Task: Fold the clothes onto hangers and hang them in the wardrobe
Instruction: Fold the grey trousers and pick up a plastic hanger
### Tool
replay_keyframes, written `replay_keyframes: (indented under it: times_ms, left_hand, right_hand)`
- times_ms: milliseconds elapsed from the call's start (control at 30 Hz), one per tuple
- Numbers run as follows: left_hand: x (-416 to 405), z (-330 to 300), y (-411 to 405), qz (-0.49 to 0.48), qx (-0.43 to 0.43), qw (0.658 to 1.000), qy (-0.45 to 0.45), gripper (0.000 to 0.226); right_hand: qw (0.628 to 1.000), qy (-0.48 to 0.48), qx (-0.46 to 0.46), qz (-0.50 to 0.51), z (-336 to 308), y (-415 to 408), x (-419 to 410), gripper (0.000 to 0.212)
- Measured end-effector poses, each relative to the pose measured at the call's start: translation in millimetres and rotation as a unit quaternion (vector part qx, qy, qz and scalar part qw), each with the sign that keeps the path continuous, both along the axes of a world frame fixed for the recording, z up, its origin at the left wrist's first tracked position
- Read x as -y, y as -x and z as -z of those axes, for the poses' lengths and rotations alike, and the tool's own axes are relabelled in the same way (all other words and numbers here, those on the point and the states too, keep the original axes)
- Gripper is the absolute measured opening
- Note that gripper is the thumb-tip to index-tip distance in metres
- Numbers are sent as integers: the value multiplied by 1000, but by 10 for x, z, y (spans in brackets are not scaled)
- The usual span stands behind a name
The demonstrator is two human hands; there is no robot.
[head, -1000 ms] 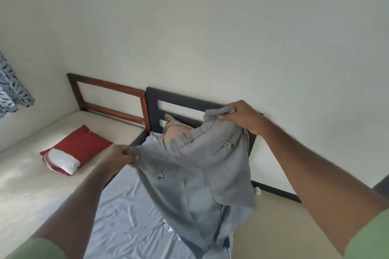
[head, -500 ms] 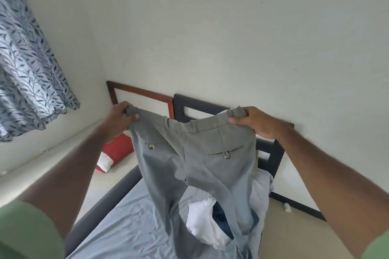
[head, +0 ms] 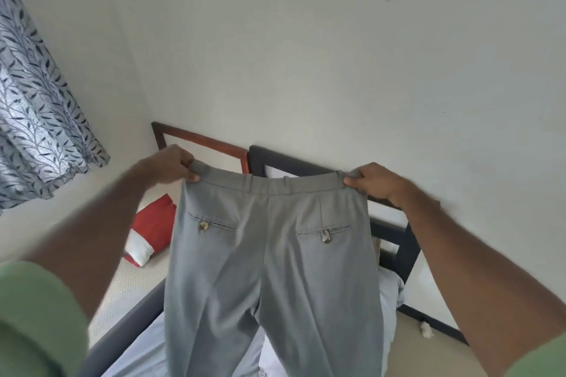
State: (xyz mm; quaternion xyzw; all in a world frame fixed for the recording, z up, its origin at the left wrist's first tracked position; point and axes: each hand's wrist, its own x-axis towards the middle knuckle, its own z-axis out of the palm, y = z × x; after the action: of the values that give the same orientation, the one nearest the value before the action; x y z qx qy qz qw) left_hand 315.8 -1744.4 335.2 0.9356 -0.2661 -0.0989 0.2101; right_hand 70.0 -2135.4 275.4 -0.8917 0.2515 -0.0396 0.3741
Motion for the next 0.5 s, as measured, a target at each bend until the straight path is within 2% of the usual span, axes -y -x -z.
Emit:
replay_keyframes:
  times_ms: [33,100,167,200,267,300,367,433,500]
  left_hand:
    - [245,72,-52,-15,50,999,-7,18]
    - [768,124,-66,-46,99,991,73,19]
    - [1140,35,-140,-104,56,961,248,28]
    - [1334,-57,-226,-121,30,937,328,29]
    - [1573,-332,-361,-100,27,902,419,25]
    - [1662,-480,-446,-82,31,889,450,23]
    - [1767,-831,-504,-52,25,862,504,26]
    - [1793,-1198,-445,-30,40,839,542,35]
    - [1773,-1492,-360,-22,61,823,564,34]
  right_hand:
    - [996,83,-3,31,44,-142,148,26]
    - [981,157,16,109,3,-331,357,20]
    - [973,122,96,172,-168,-459,493,22]
    - [965,55,171,193,-300,-512,623,23]
    - [917,-104,328,200,-600,-558,822,23]
    - [891,-143,389,184,-761,-563,920,21]
    - [855,-139,476,154,-1143,-547,1049,17]
    - [827,-102,534,142,-1570,-482,1016,15]
    - [806,-49,572,146,-1912,-398,895,15]
